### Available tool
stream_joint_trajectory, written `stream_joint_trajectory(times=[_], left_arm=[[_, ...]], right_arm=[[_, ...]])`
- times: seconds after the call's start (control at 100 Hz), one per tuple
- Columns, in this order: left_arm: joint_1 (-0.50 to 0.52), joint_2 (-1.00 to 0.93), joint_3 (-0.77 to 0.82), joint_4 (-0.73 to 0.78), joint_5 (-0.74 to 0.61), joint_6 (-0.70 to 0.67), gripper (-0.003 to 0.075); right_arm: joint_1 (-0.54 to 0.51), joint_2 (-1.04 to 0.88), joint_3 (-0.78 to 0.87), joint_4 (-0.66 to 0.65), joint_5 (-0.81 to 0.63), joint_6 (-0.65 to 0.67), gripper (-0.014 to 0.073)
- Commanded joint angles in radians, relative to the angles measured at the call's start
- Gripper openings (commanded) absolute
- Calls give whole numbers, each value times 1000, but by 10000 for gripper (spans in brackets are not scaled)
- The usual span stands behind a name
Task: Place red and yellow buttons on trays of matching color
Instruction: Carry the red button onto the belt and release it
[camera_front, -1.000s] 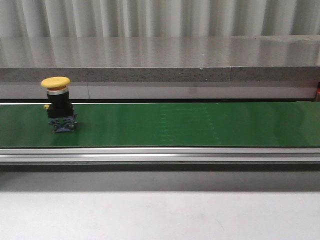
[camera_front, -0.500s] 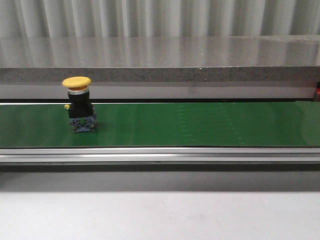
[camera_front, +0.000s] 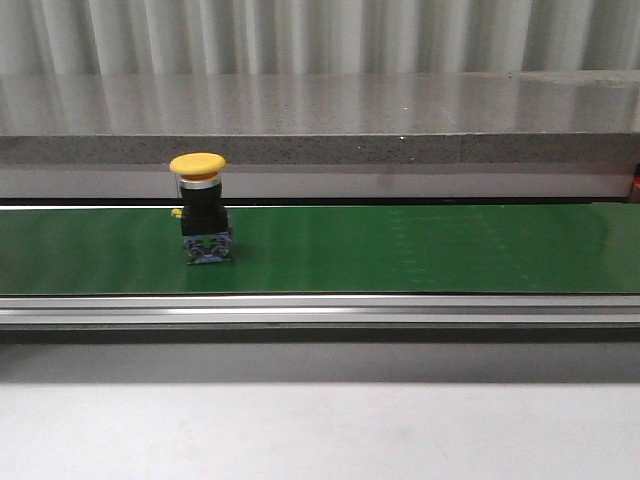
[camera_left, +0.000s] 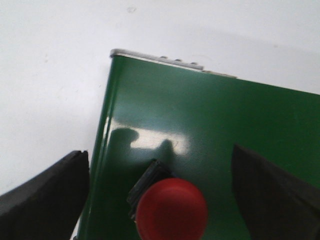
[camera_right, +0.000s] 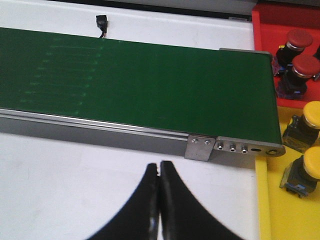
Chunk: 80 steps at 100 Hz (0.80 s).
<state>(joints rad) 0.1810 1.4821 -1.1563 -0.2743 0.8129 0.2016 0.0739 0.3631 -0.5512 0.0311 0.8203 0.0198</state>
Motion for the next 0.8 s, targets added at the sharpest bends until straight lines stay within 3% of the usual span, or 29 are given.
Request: stream_joint_trajectory(times=[0.0,0.07,0.3,0.79], left_arm=[[-36,-81,-27,-37,-38,61,546],[-71,-120,-20,-37,-36,72,460],[-180,-252,78,-37,-36,74,-14],[-237,-655,335,-37,-48,74,-20]], right_arm=[[-1,6,-24,-2,-66,-9,-67],[-1,6,-24,-2,-66,-9,-67],[-1,6,-24,-2,-66,-9,-67],[-1,6,-24,-2,-84,-9,-67]])
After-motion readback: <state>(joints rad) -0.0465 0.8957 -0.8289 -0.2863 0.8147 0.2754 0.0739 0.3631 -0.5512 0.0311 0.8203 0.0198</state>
